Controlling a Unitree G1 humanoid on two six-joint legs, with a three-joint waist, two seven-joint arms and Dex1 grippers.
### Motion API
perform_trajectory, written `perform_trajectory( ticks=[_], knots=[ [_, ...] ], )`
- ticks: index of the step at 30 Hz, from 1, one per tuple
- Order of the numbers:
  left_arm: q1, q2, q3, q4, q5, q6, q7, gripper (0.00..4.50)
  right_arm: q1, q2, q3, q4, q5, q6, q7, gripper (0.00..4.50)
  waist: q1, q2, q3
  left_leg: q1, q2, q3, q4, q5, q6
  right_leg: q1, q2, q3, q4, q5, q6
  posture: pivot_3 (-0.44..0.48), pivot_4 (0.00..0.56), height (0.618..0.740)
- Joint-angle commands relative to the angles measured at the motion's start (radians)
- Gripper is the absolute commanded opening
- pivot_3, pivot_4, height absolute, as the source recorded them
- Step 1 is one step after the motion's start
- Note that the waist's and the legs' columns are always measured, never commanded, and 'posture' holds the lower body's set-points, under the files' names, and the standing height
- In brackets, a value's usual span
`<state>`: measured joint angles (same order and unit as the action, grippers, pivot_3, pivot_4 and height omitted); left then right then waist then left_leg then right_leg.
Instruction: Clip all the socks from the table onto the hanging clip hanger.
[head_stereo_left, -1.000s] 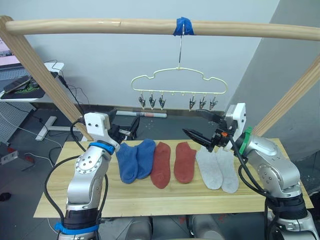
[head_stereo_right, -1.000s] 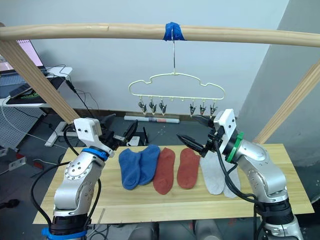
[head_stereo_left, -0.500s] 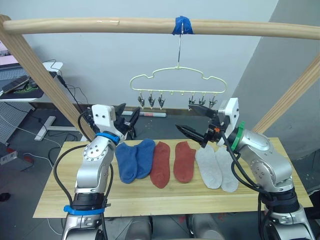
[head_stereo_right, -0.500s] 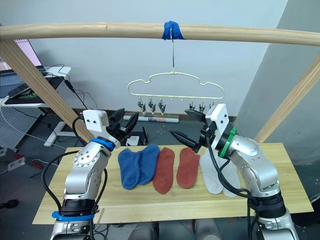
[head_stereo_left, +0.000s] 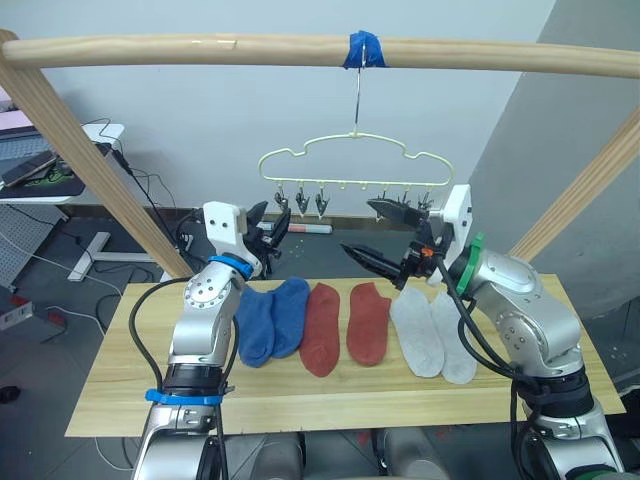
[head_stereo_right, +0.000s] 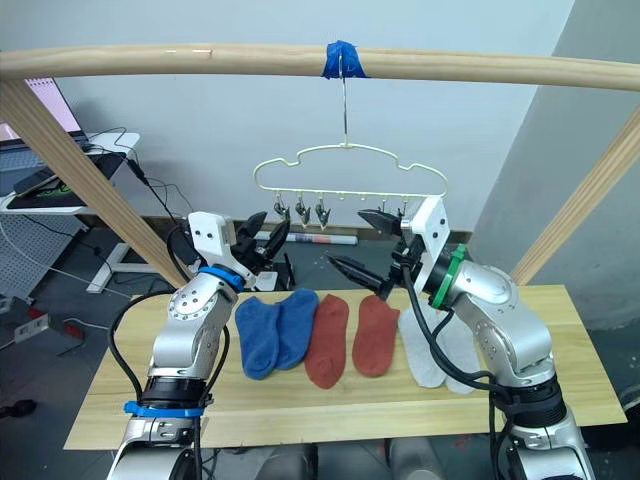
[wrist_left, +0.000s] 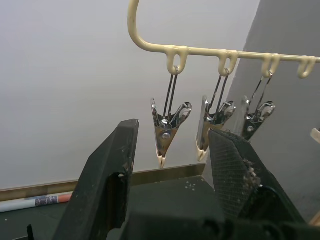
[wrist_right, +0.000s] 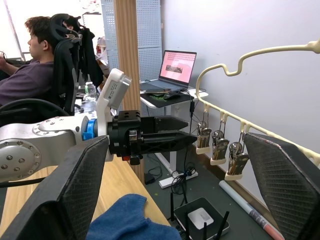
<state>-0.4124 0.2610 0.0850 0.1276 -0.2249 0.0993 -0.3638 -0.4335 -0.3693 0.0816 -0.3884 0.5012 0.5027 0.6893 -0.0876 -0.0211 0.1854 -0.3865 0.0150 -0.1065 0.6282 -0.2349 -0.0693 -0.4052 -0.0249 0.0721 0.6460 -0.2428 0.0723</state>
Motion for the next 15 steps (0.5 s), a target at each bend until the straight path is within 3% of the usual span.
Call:
perform_trajectory(
  ticks=[1, 15],
  knots=[
    [-0.036, -0.003, 0.005, 0.005, 0.006, -0.036, -0.004, 2.40, -0.036, 0.005, -0.008, -0.048, 0.024, 0.003, -0.005, 4.50, -0.001, 0.000, 0.000, 0.000, 0.000, 0.000, 0.000, 0.000, 0.000, 0.000, 0.000, 0.000, 0.000, 0.000, 0.000, -0.147, 0.170, 0.740],
    [-0.101, -0.010, 0.004, 0.105, 0.031, -0.105, 0.005, 2.40, -0.048, -0.009, -0.012, -0.059, 0.028, 0.012, -0.006, 4.50, -0.004, 0.000, 0.000, 0.000, 0.000, 0.000, 0.000, 0.000, 0.000, 0.000, 0.000, 0.000, 0.000, 0.000, 0.000, -0.162, 0.161, 0.740]
  ],
)
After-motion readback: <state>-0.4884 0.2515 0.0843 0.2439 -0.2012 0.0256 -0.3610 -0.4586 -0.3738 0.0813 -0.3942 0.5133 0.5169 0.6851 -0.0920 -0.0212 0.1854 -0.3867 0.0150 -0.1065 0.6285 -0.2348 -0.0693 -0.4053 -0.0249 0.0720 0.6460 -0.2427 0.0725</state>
